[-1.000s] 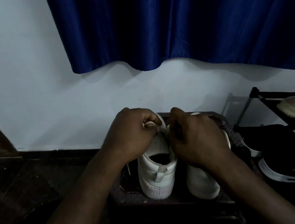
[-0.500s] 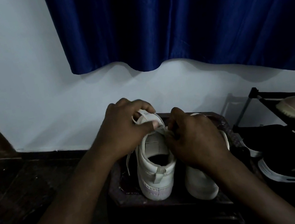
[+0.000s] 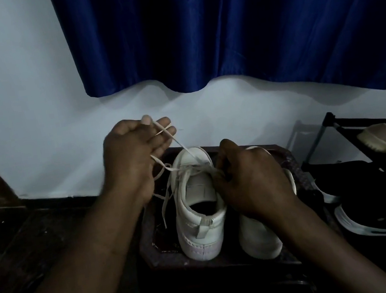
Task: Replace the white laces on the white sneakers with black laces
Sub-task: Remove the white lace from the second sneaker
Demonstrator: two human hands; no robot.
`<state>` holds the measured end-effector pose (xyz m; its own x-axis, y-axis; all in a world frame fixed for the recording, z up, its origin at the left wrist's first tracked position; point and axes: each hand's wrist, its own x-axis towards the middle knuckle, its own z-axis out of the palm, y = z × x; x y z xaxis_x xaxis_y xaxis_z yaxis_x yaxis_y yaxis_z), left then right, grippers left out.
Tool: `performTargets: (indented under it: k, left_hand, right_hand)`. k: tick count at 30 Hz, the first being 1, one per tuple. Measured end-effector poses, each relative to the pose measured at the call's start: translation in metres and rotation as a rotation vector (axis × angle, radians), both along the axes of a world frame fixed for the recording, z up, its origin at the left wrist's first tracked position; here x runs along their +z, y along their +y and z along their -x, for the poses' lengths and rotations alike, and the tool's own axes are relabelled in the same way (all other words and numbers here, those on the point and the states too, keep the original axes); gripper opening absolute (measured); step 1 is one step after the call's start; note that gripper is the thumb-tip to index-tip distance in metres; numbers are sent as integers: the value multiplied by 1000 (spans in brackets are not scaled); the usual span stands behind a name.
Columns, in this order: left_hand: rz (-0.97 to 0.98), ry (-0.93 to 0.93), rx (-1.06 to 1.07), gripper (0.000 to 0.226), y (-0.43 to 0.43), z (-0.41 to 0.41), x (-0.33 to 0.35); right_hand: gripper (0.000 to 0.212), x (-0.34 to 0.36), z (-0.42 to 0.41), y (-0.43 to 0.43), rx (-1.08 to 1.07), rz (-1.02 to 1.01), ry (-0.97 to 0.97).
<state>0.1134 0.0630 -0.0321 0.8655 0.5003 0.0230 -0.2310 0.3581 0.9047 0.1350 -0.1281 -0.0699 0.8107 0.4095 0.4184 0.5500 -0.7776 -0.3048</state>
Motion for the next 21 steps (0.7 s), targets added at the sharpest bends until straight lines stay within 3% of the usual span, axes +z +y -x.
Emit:
performTargets:
  k: [1, 3, 4, 6, 8, 11, 13, 15, 17, 19, 21]
  left_hand:
    - [128, 7, -71, 14, 2, 2, 2]
    - [99, 65, -160, 13, 1, 3, 2]
    - [-71, 101, -169, 11, 0, 3, -1]
    - [-654, 125, -150, 2, -2, 4, -5]
    - [-1110, 98, -210, 11, -4, 6, -7]
    - [-1448, 127, -273, 14, -7, 8, -13]
    - [-1571, 171, -223, 13, -9, 7, -18]
    - [-1561, 118, -142, 15, -12, 6, -18]
    - [-1386, 50, 10, 20, -13, 5, -15]
    - [-1041, 95, 168, 20, -11, 1, -13]
    - [-545, 171, 205, 21, -4, -6, -13]
  right_hand:
    - [19, 0, 0, 0, -2, 0, 4]
    - [18, 0, 1, 0, -8, -5, 8]
    - [18, 0, 1, -1, -9, -10, 8]
    - [18, 1, 1, 0, -3, -18, 9]
    - [19, 1, 1, 1, 4, -19, 7]
    - [20, 2, 2, 0, -3, -22, 16]
    - [20, 1, 1, 0, -6, -21, 23]
    - [19, 2, 2, 0, -5, -18, 25]
    - [19, 3, 2, 1, -6, -15, 24]
    - [18, 4, 2, 0, -7, -12, 24]
    - [16, 2, 2, 0, -3, -10, 12]
